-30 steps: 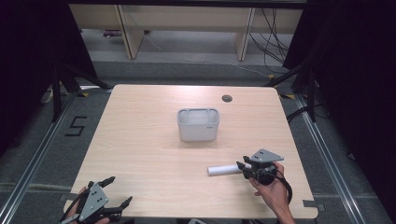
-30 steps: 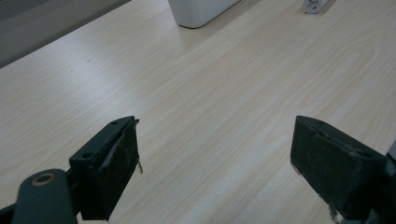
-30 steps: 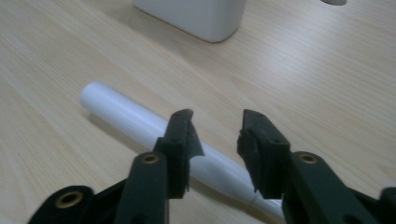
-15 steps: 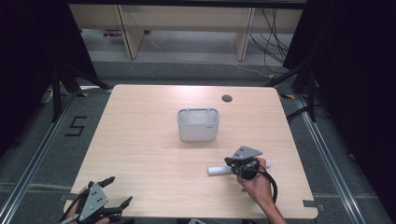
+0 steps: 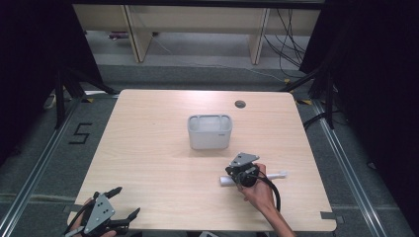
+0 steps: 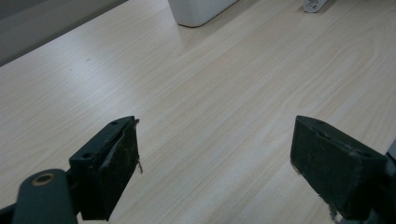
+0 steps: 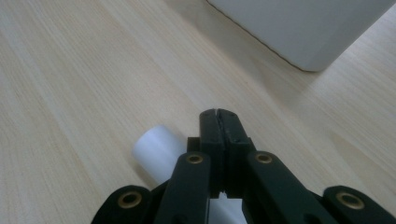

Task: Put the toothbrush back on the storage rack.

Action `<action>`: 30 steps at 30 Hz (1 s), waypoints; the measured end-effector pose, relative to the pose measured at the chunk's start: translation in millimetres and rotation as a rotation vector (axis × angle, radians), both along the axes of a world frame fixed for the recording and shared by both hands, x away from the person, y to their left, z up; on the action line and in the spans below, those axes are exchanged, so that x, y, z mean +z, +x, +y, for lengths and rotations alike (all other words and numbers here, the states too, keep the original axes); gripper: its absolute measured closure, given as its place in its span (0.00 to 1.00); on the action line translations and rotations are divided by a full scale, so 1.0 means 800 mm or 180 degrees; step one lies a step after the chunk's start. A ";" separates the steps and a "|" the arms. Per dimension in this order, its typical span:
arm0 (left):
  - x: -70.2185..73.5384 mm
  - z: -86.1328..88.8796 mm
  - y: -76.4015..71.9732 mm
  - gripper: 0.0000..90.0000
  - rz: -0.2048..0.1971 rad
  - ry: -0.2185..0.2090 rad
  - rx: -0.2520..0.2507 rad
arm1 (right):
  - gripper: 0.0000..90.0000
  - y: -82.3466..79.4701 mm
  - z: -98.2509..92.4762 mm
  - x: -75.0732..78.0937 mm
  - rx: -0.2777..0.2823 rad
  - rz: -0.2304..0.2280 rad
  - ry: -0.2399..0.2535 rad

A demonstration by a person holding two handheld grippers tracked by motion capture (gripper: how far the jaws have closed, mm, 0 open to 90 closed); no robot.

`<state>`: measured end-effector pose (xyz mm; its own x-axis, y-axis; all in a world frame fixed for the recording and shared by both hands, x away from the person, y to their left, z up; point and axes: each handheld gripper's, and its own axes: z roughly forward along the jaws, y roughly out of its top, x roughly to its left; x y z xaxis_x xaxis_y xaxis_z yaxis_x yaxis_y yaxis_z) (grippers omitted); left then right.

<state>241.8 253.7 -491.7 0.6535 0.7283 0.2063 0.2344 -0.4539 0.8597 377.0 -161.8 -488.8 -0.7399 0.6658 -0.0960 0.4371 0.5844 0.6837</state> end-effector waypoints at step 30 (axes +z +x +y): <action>0.002 0.001 -0.001 0.17 -0.0014 -0.0007 -0.0023 | 0.99 -0.020 0.007 -0.008 0.0284 0.0067 -0.0071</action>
